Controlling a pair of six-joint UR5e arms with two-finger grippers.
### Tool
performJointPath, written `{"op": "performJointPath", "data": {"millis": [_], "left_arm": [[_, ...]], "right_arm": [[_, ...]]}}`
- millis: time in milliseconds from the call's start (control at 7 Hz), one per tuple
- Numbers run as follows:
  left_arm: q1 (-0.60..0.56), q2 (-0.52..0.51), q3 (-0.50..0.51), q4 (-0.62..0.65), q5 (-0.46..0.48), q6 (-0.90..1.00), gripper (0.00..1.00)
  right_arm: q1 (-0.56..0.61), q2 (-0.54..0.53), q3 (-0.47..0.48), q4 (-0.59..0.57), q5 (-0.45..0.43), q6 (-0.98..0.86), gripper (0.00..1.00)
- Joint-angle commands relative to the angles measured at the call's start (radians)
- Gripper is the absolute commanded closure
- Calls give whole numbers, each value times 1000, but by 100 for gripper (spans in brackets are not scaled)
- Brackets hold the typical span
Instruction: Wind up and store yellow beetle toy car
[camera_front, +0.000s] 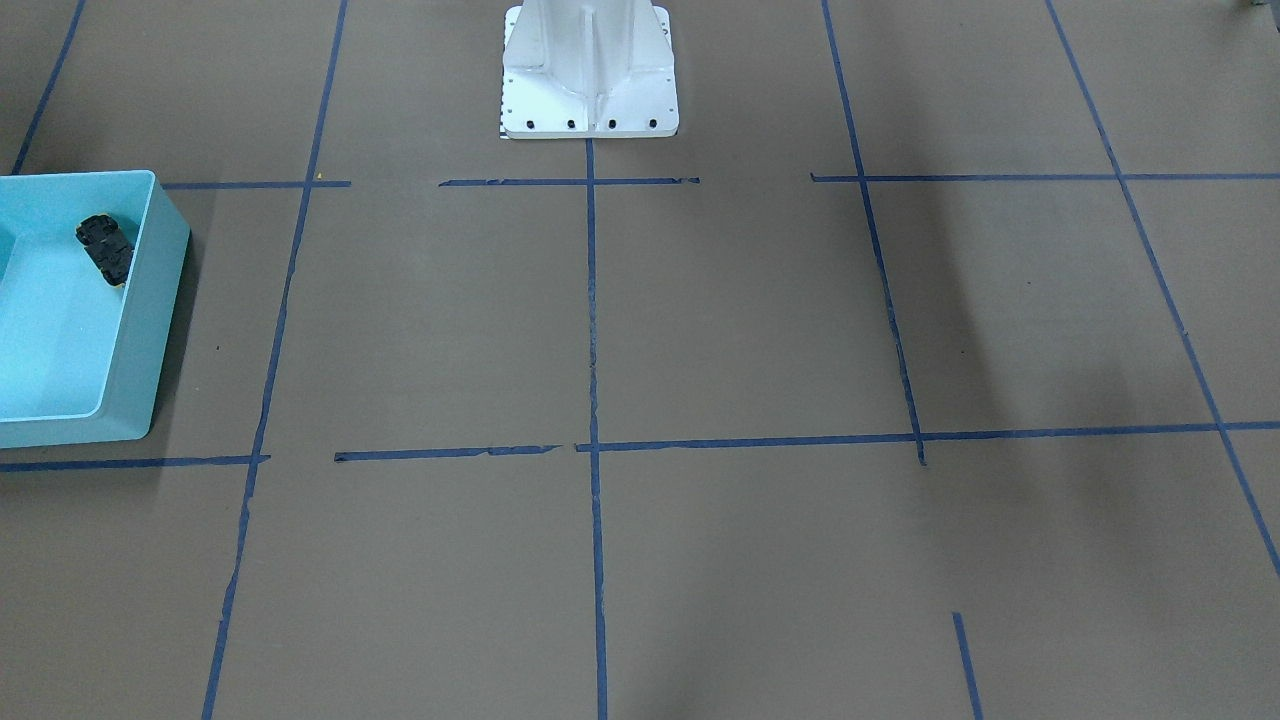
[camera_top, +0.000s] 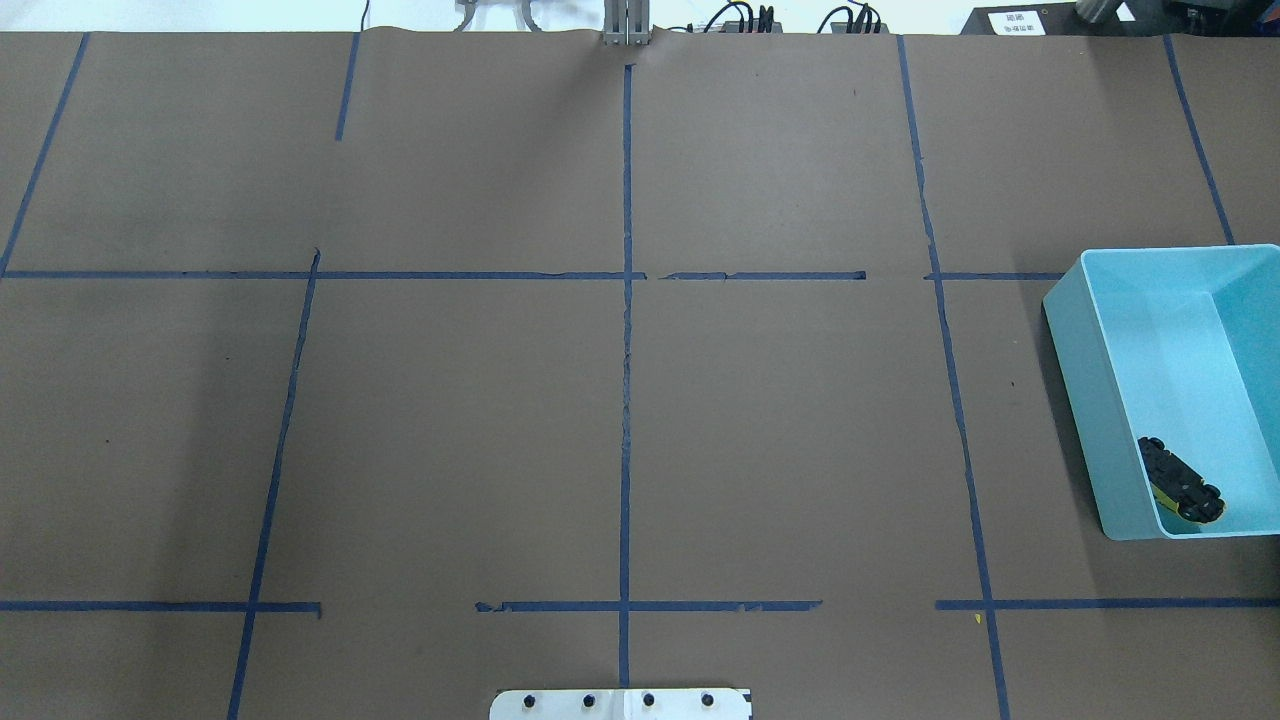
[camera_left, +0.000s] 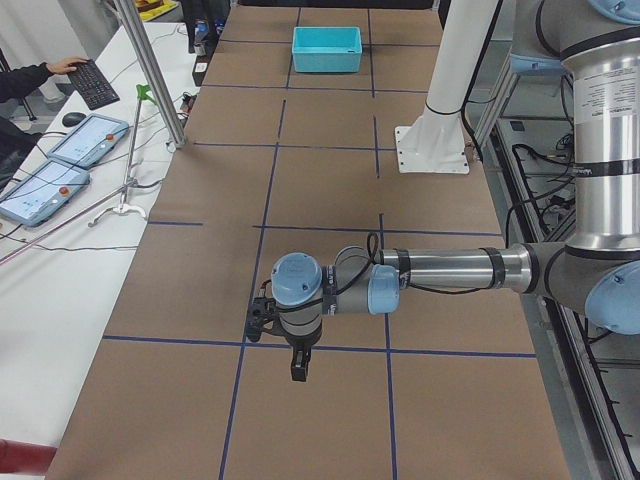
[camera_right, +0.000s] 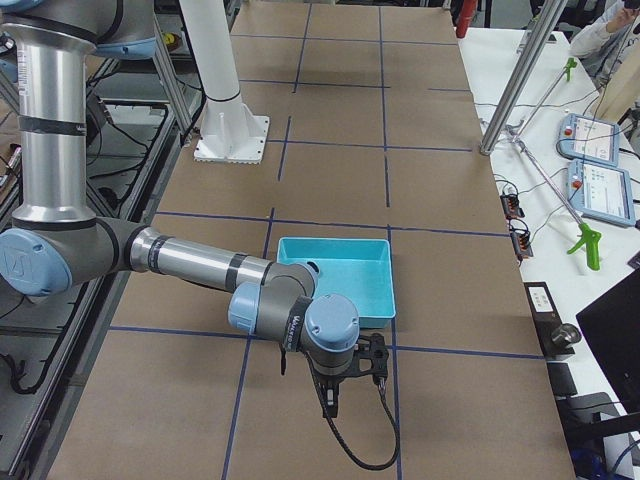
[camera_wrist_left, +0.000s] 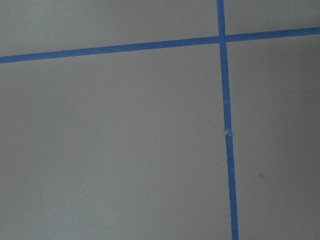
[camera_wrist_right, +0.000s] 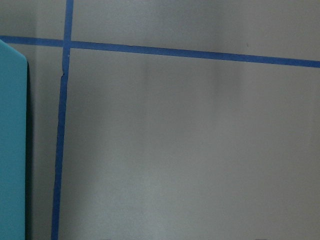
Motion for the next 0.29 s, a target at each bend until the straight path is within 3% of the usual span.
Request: {"op": "performJointPath", "data": {"millis": [0, 143], "left_arm": [[1, 0, -1, 0, 0, 0, 1], [0, 0, 1, 0, 2, 0, 1]], "right_arm": [[9, -4, 1, 0, 0, 0, 0], [12, -7, 6, 0, 0, 0, 0]]}}
